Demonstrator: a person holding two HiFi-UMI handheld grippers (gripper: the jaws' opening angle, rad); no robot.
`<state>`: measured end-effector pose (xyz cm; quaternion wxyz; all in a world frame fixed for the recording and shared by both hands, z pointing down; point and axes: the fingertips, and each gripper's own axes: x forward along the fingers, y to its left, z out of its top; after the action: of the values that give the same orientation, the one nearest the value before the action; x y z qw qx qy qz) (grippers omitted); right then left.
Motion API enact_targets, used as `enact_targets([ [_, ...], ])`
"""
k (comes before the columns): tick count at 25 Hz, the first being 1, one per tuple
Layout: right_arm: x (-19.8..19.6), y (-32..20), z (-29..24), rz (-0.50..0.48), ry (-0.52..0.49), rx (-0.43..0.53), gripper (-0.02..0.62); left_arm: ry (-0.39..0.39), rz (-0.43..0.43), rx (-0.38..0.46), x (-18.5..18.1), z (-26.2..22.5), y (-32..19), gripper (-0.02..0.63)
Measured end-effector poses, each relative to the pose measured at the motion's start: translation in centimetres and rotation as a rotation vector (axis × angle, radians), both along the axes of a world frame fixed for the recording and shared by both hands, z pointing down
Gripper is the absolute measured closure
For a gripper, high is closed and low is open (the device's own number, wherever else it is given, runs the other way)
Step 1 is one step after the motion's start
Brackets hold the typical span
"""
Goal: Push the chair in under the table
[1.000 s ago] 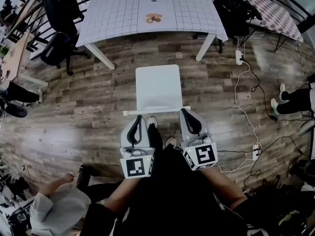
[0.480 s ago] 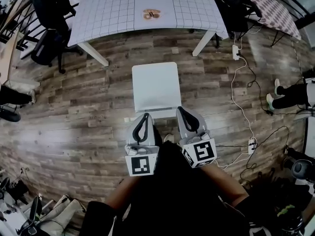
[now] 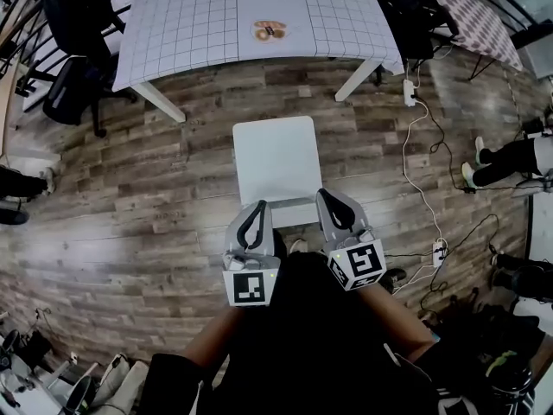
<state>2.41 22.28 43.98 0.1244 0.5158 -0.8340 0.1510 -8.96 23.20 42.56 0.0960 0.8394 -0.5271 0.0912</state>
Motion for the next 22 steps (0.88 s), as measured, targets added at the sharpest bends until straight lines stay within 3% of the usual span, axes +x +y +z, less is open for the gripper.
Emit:
enact_targets([
  [6, -2.4, -0.7, 2.7, -0.017, 0.013, -0.051, 0.597, -0.013, 0.093, -0.022, -1.1, 2.5, -1.1, 0.597],
  [15, -2.0, 1.9, 4.7, -0.044, 0.090, -0.105, 0.597, -0.077, 0.185, -0.056, -0.3, 4.9, 1.0, 0.597],
  [19, -2.6, 1.8, 7.5, -0.090, 0.128, -0.139, 0.597, -0.141, 0.229, -0.127, -0.7, 9.9, 2.0, 0.597],
  [22, -2.7, -0.7, 7.4, -0.128, 0.154, -0.180, 0.575, -0.141, 0.273, -0.181, -0.5, 10.1, -0.1, 0.597],
])
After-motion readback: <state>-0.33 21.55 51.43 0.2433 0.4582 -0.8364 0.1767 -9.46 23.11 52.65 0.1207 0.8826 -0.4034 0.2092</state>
